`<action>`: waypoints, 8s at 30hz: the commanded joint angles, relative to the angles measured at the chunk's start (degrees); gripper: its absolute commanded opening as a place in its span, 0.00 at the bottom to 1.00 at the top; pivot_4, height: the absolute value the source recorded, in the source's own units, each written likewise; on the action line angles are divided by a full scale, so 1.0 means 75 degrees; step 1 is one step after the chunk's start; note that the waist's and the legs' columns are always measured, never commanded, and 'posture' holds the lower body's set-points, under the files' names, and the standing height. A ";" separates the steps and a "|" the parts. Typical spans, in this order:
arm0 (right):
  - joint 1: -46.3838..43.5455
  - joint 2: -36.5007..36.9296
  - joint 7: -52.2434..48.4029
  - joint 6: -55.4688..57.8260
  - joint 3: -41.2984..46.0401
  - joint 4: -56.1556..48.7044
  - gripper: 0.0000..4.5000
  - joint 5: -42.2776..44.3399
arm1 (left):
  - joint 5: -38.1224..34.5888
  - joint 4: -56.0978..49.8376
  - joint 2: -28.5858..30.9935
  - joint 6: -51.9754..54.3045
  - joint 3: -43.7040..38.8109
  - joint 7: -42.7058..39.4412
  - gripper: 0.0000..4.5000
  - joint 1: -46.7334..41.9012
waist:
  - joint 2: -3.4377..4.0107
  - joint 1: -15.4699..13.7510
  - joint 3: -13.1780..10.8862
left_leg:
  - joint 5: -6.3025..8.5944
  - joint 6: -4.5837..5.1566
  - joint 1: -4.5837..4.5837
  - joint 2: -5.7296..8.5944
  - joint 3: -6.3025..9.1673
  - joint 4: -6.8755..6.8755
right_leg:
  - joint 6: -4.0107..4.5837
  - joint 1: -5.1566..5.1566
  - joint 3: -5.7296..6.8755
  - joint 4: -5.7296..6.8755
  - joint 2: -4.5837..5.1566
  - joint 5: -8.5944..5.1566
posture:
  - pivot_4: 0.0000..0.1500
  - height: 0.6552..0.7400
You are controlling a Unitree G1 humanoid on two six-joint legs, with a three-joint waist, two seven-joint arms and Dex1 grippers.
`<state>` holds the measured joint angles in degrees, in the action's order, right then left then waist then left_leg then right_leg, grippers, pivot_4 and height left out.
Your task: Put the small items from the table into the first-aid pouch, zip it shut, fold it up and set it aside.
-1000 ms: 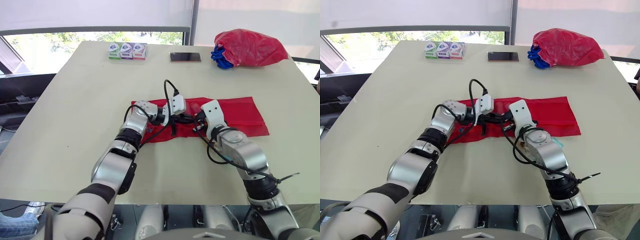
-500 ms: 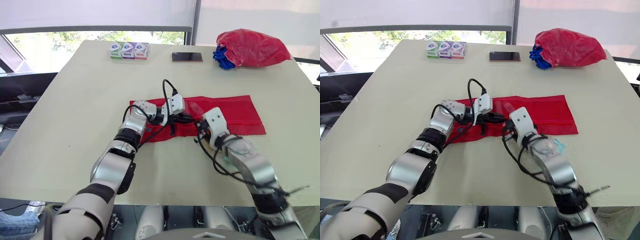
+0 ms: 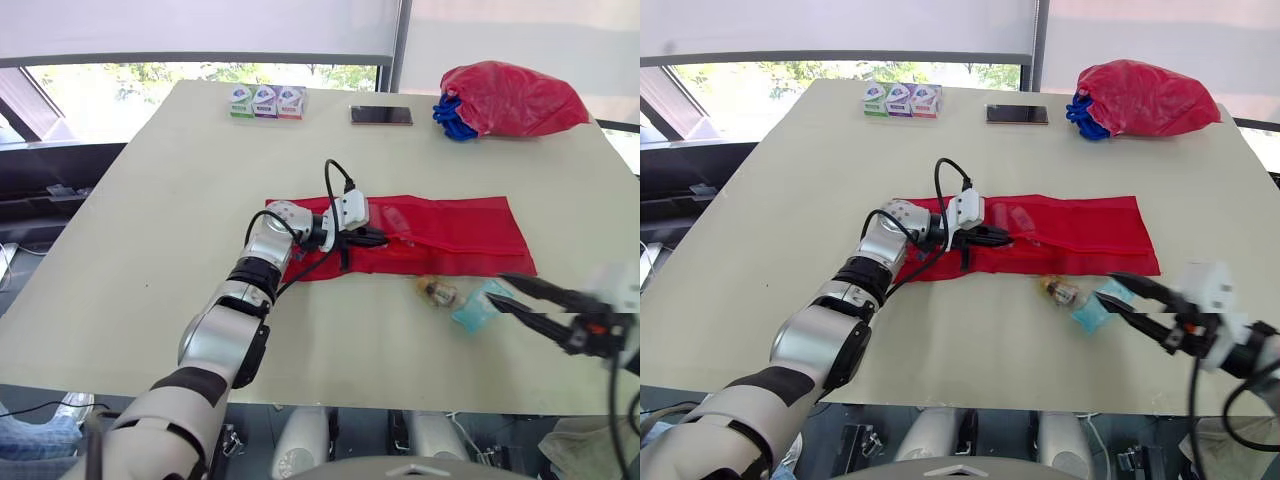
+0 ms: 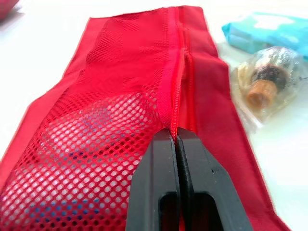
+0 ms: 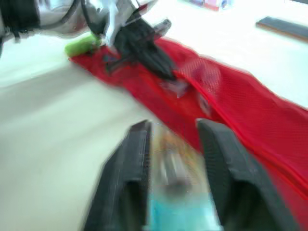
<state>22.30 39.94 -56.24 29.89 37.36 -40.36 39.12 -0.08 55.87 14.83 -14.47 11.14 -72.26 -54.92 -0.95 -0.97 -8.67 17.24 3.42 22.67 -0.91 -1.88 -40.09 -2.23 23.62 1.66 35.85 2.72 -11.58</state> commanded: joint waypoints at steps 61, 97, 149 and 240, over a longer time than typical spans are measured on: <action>-0.4968 -0.0784 0.4009 0.5579 -0.5536 0.0017 0.16 -0.2300 | 0.0081 0.0457 -0.0144 -0.0642 -0.0137 0.0197 0.00 -0.0410 | -0.0030 0.0015 -0.0005 | 0.0002 0.0003 0.0016 0.0000 0.0003 -0.0015 | 0.0002 0.0015 0.0011 0.0012 0.0005 0.0001 | 1.00 1.00; -0.7115 -0.6043 0.6459 0.8349 -0.2083 0.2357 0.16 -0.2519 | -0.0196 -0.0287 -0.0332 -0.0383 -0.0144 -0.0146 0.00 0.0114 | -0.0005 0.0044 0.0001 | 0.0001 0.0002 0.0015 0.0018 0.0010 -0.0011 | 0.0001 0.0020 0.0009 0.0033 0.0006 0.0002 | 1.00 1.00; -0.6042 -0.5034 0.6889 0.6464 -0.3440 0.1863 0.69 -0.1178 | -0.0173 -0.0021 -0.0036 -0.0625 -0.0141 -0.0235 0.00 0.0157 | 0.0014 0.0230 0.0001 | 0.0002 0.0003 0.0013 0.0014 0.0008 0.0032 | 0.0000 0.0029 0.0004 0.0006 0.0011 0.0001 | 1.00 1.00; 0.1532 -0.0842 0.1544 -0.1240 0.0291 -0.1006 1.00 0.1095 | -0.0123 -0.1103 -0.0001 -0.0642 0.0102 -0.1241 0.99 -0.0558 | -0.0003 -0.0091 0.0000 | 0.0005 0.0008 0.0004 0.0002 -0.0008 -0.0012 | 0.0001 0.0002 -0.0010 0.0004 0.0004 -0.0003 | 1.00 1.00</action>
<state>33.77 33.43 -45.62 21.09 39.30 -46.30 47.32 -1.66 49.83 16.22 -19.19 11.11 -84.05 -59.77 -0.98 -1.65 -8.67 17.28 3.48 22.70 -0.89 -1.94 -40.19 -2.23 23.64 1.58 35.88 2.75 -11.60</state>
